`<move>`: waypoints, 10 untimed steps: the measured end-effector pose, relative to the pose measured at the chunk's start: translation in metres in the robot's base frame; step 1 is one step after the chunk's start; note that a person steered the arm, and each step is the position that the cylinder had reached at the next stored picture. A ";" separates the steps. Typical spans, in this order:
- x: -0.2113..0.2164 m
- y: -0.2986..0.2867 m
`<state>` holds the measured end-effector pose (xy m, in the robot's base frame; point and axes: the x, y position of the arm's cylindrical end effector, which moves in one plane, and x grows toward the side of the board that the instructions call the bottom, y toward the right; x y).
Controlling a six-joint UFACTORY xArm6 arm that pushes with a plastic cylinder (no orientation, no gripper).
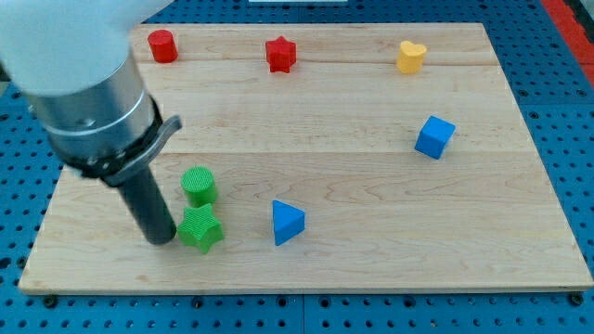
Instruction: Slide the green star towards bottom right
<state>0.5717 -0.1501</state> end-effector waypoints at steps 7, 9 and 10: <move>-0.062 0.214; -0.054 0.153; -0.024 0.215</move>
<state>0.5482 0.0651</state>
